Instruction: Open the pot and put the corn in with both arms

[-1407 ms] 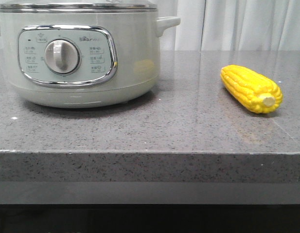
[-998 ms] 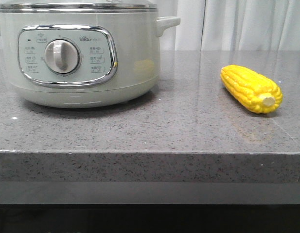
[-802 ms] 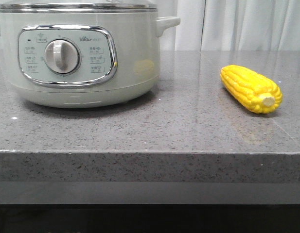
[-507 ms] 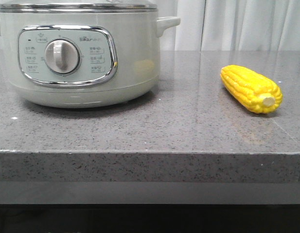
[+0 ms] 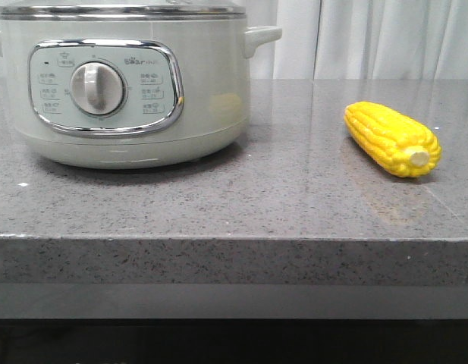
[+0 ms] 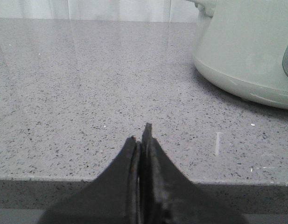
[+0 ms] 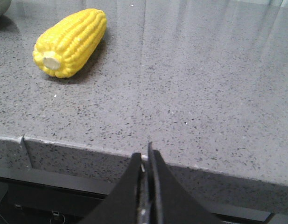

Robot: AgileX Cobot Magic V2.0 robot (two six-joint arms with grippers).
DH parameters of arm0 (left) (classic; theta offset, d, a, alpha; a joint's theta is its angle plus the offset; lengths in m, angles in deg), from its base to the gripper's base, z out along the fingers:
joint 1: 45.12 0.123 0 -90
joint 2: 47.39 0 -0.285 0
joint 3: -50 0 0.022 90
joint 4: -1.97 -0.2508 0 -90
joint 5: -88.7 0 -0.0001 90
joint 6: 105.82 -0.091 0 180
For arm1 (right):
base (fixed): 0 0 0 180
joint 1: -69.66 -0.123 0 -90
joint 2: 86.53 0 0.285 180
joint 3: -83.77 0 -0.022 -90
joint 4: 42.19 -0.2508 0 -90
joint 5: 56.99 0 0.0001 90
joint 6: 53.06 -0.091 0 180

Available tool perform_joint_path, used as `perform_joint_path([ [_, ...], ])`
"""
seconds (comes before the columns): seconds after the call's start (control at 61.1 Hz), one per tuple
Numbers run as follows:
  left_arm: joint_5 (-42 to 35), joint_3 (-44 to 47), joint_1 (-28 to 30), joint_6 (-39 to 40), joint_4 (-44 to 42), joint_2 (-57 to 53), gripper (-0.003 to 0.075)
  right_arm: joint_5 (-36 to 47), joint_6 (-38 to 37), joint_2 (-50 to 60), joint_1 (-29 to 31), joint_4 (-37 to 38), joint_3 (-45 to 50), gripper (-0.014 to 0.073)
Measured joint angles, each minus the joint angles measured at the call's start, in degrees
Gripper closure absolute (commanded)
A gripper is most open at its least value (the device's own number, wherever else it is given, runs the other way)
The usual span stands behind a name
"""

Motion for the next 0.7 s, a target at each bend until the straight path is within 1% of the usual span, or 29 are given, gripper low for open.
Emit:
perform_joint_path([
  [0.245, 0.00, 0.00, 0.00, 0.00, 0.00, 0.00, 0.0738, 0.25, 0.00, 0.00, 0.00, 0.00, 0.00, 0.0662],
  [0.475, 0.00, 0.00, 0.00, 0.00, 0.00, 0.00, 0.0738, 4.75, 0.00, 0.00, 0.00, -0.75, 0.00, 0.0662],
  [0.704, -4.95, 0.00, 0.00, 0.00, 0.00, 0.00, 0.0738, 5.68, 0.00, 0.00, 0.00, -0.98, 0.00, 0.0662],
])
